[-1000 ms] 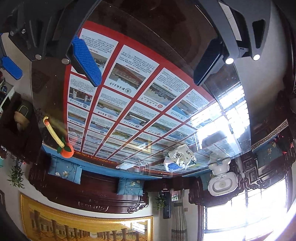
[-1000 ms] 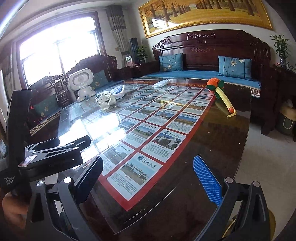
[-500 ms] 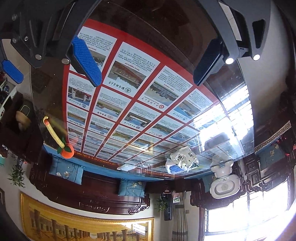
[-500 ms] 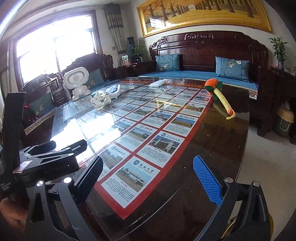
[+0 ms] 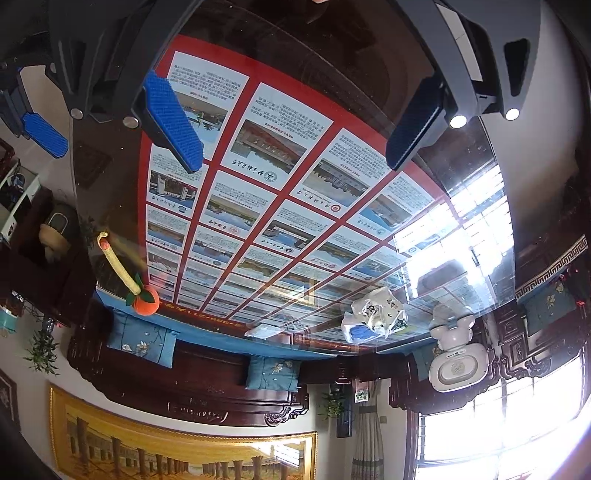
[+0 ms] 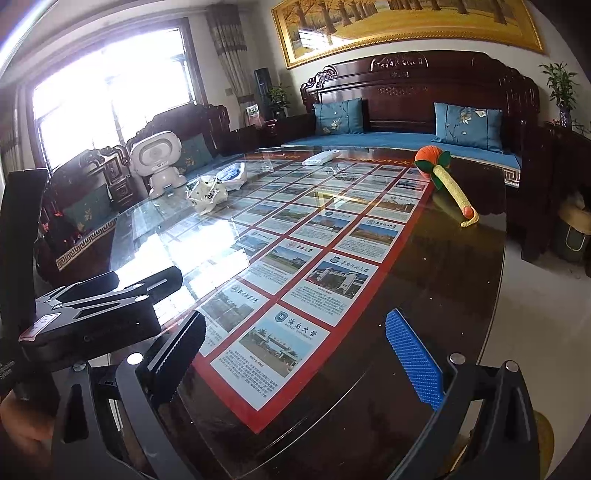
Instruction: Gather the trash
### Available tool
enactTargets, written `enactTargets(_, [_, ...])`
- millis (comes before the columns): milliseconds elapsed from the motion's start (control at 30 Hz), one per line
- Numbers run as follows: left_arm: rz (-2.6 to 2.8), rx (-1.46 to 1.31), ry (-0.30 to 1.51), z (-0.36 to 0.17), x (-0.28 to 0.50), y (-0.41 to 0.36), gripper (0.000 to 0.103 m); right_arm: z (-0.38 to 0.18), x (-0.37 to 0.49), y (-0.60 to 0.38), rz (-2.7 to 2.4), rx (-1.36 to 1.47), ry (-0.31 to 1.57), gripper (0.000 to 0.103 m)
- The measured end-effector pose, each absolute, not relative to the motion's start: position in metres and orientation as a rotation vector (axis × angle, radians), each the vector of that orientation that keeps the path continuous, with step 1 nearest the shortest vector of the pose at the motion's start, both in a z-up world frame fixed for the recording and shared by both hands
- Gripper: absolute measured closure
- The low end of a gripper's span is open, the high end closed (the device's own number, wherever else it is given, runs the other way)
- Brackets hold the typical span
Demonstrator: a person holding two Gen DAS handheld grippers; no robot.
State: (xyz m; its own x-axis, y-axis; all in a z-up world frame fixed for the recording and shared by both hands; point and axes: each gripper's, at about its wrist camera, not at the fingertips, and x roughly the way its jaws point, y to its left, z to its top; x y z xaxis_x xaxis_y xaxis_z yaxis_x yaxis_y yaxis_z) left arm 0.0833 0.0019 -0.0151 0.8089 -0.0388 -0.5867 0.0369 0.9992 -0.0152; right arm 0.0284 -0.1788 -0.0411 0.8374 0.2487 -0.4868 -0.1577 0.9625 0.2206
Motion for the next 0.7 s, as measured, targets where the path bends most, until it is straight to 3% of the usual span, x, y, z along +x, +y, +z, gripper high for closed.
enactTargets(700, [-0.028, 0.008, 0.63, -0.0143, 0.0852, 0.0013, 0.004, -0.0454, 0.0324, -0.1868, 0.222, 0.233, 0.564, 0.008])
